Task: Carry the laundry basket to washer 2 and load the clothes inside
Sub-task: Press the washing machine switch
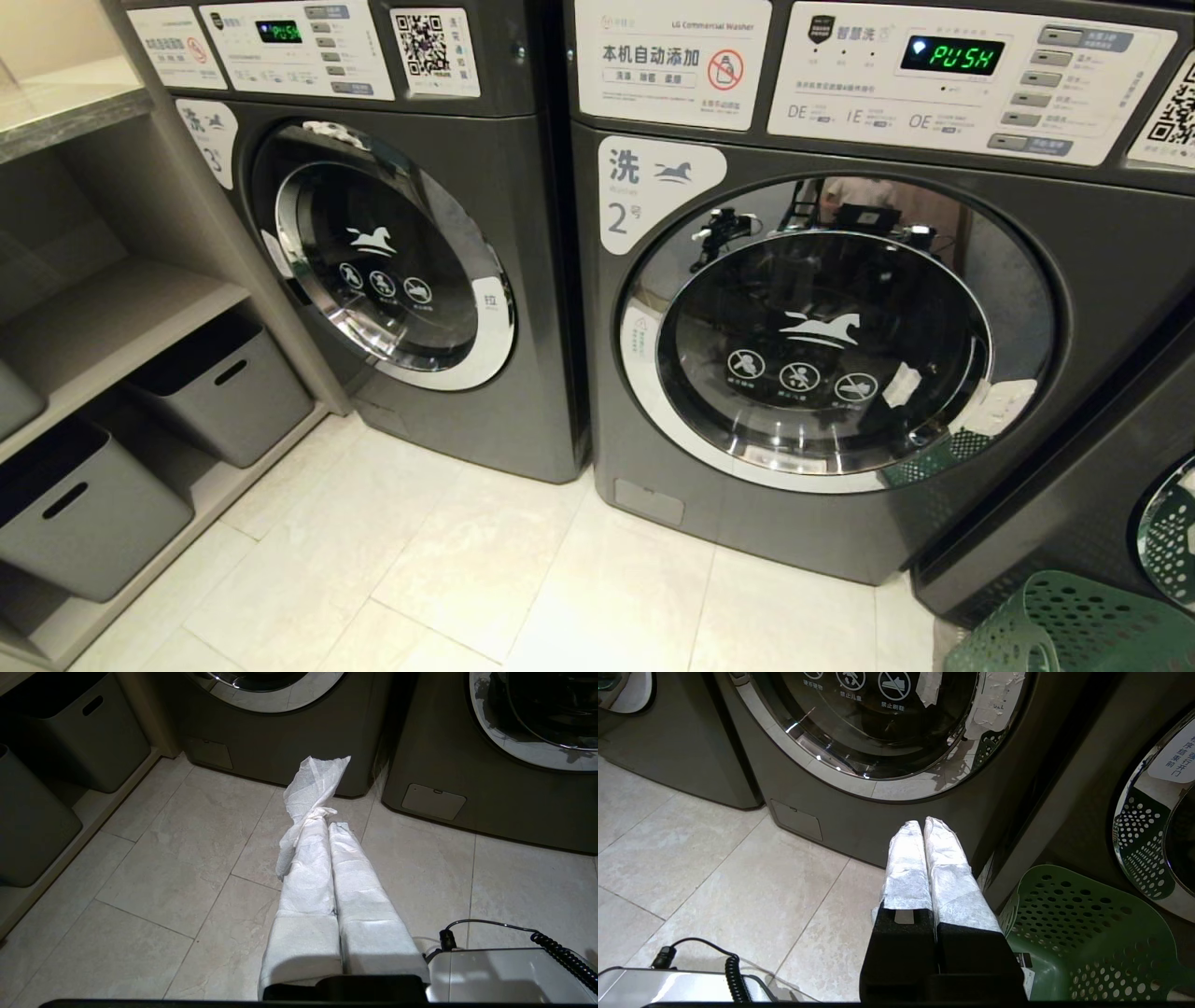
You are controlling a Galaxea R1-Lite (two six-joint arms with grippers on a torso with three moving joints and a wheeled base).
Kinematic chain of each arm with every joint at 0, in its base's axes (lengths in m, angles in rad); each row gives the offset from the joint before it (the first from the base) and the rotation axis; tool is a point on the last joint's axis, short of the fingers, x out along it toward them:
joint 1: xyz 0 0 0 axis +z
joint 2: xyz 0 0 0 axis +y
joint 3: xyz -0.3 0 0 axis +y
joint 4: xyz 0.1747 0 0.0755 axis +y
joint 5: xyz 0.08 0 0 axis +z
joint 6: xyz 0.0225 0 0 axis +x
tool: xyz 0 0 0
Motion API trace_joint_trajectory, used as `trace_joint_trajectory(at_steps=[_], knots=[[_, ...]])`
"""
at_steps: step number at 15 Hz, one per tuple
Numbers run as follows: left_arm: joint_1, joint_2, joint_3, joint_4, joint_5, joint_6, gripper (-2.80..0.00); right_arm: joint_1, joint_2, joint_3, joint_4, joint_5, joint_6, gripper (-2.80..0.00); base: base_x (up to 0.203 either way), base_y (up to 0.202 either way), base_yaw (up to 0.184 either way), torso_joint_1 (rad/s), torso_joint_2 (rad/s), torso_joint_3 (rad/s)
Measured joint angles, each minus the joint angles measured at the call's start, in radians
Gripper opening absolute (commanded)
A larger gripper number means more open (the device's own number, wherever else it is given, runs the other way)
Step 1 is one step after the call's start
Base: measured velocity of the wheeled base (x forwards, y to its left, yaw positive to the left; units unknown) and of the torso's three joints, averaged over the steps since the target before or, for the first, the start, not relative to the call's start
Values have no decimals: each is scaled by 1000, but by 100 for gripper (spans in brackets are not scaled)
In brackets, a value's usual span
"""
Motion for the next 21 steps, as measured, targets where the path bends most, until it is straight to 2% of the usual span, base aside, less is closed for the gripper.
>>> trace_joint_trajectory(at_steps=[7, 21], knots=[[0, 0, 0, 0, -1, 4, -280, 0, 1, 0, 1, 1, -1, -280, -1, 0, -8, 0, -1, 1], [0, -1, 0, 0, 1, -5, -280, 0, 2, 0, 1, 1, 4, -280, -1, 7, -166, 2, 3, 2]])
